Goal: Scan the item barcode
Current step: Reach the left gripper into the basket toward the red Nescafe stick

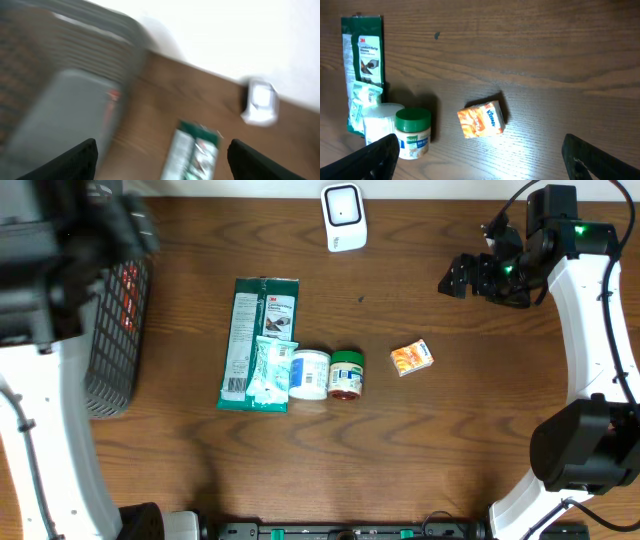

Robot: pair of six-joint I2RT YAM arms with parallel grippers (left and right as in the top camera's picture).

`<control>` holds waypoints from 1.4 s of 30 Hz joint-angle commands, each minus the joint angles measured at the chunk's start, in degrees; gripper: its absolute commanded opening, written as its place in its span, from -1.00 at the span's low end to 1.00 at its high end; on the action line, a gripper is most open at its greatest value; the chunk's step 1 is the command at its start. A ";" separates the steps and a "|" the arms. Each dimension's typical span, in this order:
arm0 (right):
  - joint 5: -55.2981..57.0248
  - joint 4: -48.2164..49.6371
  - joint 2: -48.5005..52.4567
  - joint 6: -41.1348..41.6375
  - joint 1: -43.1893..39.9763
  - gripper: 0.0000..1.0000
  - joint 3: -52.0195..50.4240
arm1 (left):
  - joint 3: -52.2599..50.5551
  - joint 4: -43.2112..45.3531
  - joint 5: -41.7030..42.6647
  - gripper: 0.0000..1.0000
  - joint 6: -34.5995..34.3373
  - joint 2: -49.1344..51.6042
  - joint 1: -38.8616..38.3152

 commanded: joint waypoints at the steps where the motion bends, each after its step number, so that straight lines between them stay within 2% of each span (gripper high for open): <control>1: -0.57 0.07 -1.09 0.11 0.04 0.99 0.02 | 0.55 0.57 -2.40 0.66 1.14 1.36 7.85; 8: 1.99 -0.09 -1.09 0.13 0.04 0.99 -1.18 | 0.55 1.36 -1.73 0.69 2.01 10.82 19.82; 13: 2.16 -0.02 -1.05 0.15 0.04 0.99 -2.19 | 0.55 2.25 -1.46 0.86 6.16 20.70 21.27; 14: 2.16 -0.04 -1.05 0.13 0.04 0.99 -2.23 | 0.55 2.49 -0.22 0.87 7.82 22.67 21.27; 18: 2.19 0.15 -0.98 0.15 0.04 0.99 -2.25 | 0.55 3.32 13.84 0.88 16.17 30.95 21.27; 20: 2.19 0.28 -0.98 0.15 0.04 0.99 -2.25 | 0.55 4.17 19.19 0.88 17.68 34.73 21.27; 22: 2.16 0.31 -0.98 0.15 0.04 0.99 -2.25 | 0.55 5.44 20.98 0.88 17.66 37.79 21.27; 28: 2.16 0.50 -0.98 0.17 0.04 0.98 -2.25 | 0.52 9.55 20.96 0.86 17.64 44.98 20.70; 35: 2.14 1.51 -0.98 0.63 0.04 0.99 -2.25 | 0.37 10.10 20.50 0.86 17.66 52.11 19.02; 38: 2.14 1.73 -0.98 0.66 0.04 0.98 -2.25 | 0.37 9.81 16.20 0.85 17.64 53.99 18.60; 40: 2.14 1.68 -0.98 0.63 0.04 0.98 -2.25 | 0.37 9.53 11.23 0.71 17.57 54.01 18.62; 42: 2.14 1.68 -0.98 0.61 0.04 0.98 -2.25 | 0.39 9.38 6.47 0.39 17.35 53.02 18.82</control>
